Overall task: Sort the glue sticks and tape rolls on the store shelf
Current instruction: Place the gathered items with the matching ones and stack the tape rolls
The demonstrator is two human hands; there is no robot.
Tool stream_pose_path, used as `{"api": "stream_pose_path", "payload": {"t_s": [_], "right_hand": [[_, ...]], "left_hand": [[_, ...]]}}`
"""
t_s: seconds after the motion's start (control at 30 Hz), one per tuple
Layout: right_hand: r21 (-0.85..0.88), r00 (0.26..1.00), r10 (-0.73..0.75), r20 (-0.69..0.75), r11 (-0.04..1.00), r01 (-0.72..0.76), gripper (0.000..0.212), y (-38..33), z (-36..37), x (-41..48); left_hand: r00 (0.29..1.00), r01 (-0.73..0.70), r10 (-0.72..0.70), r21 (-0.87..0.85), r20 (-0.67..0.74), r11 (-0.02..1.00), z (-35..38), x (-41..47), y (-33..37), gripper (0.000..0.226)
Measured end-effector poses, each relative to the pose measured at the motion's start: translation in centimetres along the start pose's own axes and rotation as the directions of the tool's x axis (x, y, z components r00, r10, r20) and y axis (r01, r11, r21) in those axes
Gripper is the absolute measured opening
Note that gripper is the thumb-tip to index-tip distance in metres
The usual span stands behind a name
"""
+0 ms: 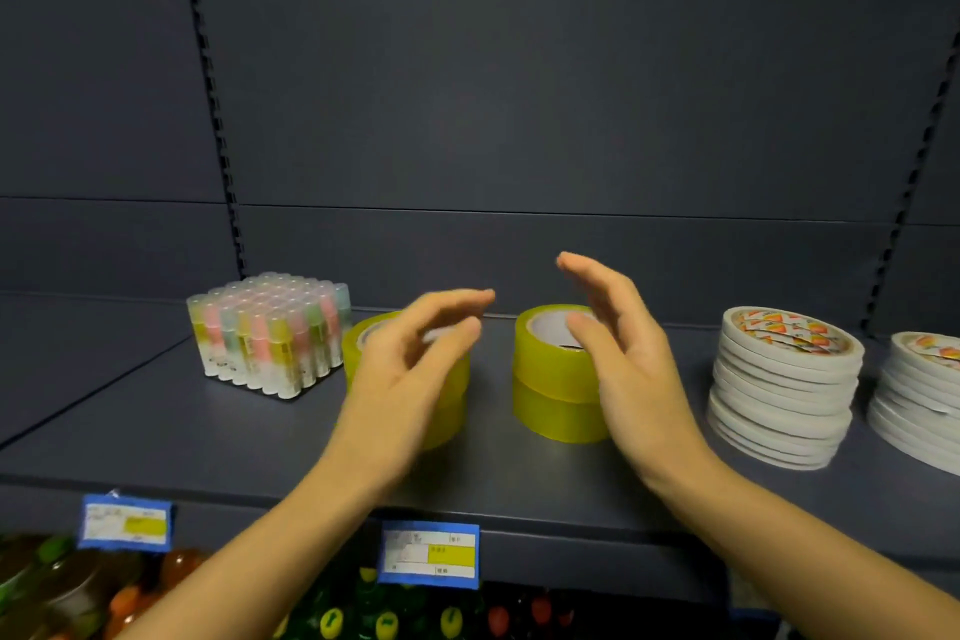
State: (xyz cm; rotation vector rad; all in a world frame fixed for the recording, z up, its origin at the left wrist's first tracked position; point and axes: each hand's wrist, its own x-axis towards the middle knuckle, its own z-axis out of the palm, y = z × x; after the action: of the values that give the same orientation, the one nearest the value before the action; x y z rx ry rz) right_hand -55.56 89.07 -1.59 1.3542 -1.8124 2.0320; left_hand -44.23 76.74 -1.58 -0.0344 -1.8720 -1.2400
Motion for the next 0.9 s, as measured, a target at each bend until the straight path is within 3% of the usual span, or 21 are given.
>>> {"api": "stream_pose_path", "payload": {"t_s": [0.07,0.13,0.2,0.27,0.3,0.4,0.6,0.9], "right_hand": [[0.065,0.99,0.086,0.116,0.993,-0.094,0.037,-0.2,1.5,-0.4],[0.087,0.946,0.238,0.222,0.961,-0.262,0.032,0.0,3.3,-0.8],[0.105,0.886,0.386,0.256,0.9,-0.423,0.039,0.7,4.9,-0.9],[0.128,0.837,0.504,0.214,0.835,-0.535,0.048,1.6,6.3,-0.6],[0.141,0.811,0.554,0.186,0.802,-0.58,0.051,2.1,6.9,-0.4],[0.186,0.739,0.65,0.178,0.715,-0.674,0.057,3.4,9.1,0.1],[0.346,0.672,0.74,0.016,0.627,-0.698,0.062,4.8,11.1,1.6],[0.344,0.653,0.729,-0.206,0.679,-0.649,0.056,5.3,12.4,2.4]], "left_hand": [[0.98,-0.072,0.076,0.028,-0.184,0.997,-2.3,-0.1,0.0,0.021],[0.937,0.027,-0.008,0.05,-0.349,0.998,-4.1,0.5,-1.4,0.02],[0.869,0.293,-0.292,-0.061,-0.4,0.954,-5.6,1.3,-3.6,0.022],[0.738,0.553,-0.622,-0.294,-0.261,0.78,-6.5,2.3,-5.2,0.035],[0.689,0.617,-0.702,-0.364,-0.18,0.698,-6.6,2.5,-5.7,0.043],[0.692,0.619,-0.715,-0.432,-0.094,0.656,-5.8,2.9,-7.0,0.053],[0.689,0.597,-0.721,-0.507,-0.072,0.622,-3.7,2.9,-8.4,0.045],[0.693,0.591,-0.701,-0.426,-0.166,0.685,-3.2,3.8,-10.0,0.055]]}}
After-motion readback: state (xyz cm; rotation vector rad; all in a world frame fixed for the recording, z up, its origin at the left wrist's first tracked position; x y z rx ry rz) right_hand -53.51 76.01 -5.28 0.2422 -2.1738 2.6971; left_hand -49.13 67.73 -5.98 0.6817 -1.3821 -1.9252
